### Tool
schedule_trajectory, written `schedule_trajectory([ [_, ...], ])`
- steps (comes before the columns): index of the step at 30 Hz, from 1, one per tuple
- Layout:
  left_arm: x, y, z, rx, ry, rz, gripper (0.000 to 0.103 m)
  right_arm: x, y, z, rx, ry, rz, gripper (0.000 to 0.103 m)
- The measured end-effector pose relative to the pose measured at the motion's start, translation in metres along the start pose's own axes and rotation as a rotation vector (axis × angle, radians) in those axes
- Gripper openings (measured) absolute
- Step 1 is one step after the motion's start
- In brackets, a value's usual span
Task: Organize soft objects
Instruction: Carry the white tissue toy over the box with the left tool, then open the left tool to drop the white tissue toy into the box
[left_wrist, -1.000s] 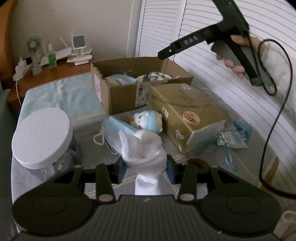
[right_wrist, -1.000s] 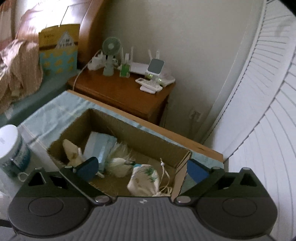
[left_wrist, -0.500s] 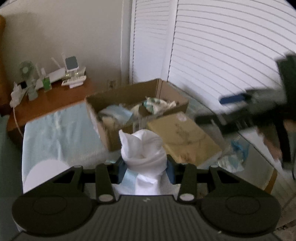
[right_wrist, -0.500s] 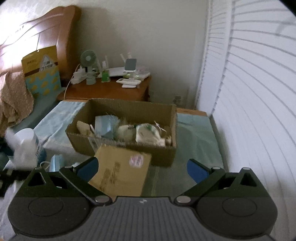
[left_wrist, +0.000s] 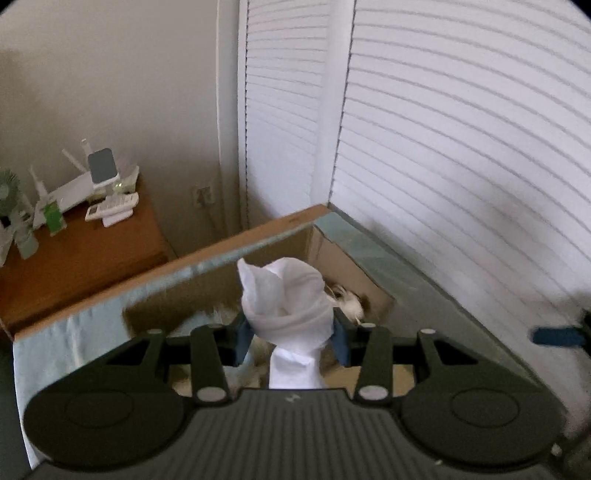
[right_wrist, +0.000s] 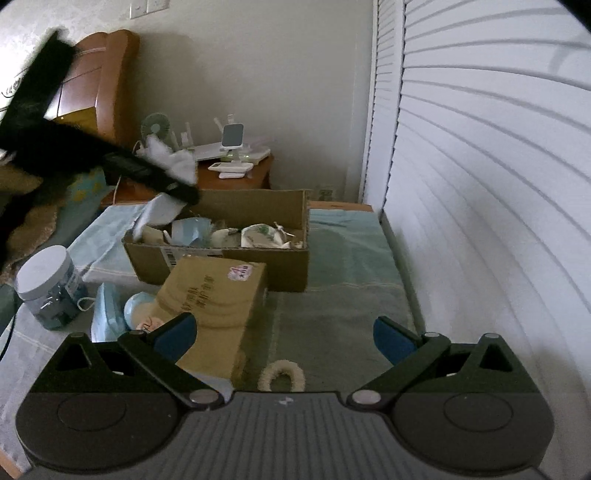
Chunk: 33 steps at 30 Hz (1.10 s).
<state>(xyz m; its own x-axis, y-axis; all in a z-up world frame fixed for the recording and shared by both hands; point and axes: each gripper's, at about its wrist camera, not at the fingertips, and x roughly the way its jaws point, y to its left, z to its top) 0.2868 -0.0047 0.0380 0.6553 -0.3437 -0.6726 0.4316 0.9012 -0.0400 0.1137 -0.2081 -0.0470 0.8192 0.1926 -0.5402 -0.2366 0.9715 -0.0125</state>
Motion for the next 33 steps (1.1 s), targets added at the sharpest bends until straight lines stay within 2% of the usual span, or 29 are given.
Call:
schedule_trajectory([
  [6, 0.046, 0.000, 0.027, 0.101, 0.046, 0.082, 0.043, -0.003, -0.009, -0.005, 0.020, -0.006, -0.010, 0.103],
  [11, 0.071, -0.011, 0.039, 0.155, 0.070, 0.069, 0.043, 0.001, -0.018, -0.007, 0.036, 0.001, -0.028, 0.103],
  [14, 0.084, -0.018, 0.044, 0.157, 0.075, 0.037, 0.045, 0.004, -0.020, -0.007, 0.047, 0.004, -0.029, 0.103],
  [15, 0.088, -0.021, 0.045, 0.157, 0.079, 0.031, 0.048, 0.006, -0.021, -0.007, 0.047, 0.007, -0.029, 0.103],
  [16, 0.093, -0.023, 0.046, 0.160, 0.091, 0.033, 0.063, 0.007, -0.021, -0.008, 0.046, 0.011, -0.029, 0.103],
  [17, 0.097, -0.026, 0.047, 0.161, 0.095, 0.042, 0.081, 0.007, -0.020, -0.008, 0.044, 0.013, -0.031, 0.103],
  [18, 0.098, -0.027, 0.046, 0.161, 0.088, 0.051, 0.086, 0.007, -0.020, -0.009, 0.044, 0.013, -0.030, 0.103],
  [22, 0.090, -0.027, 0.044, 0.145, 0.069, 0.028, 0.086, 0.006, -0.019, -0.010, 0.039, 0.013, -0.024, 0.103],
  [33, 0.022, -0.020, 0.023, 0.122, 0.006, 0.075, 0.093, 0.000, -0.017, -0.027, 0.026, 0.052, -0.024, 0.103],
])
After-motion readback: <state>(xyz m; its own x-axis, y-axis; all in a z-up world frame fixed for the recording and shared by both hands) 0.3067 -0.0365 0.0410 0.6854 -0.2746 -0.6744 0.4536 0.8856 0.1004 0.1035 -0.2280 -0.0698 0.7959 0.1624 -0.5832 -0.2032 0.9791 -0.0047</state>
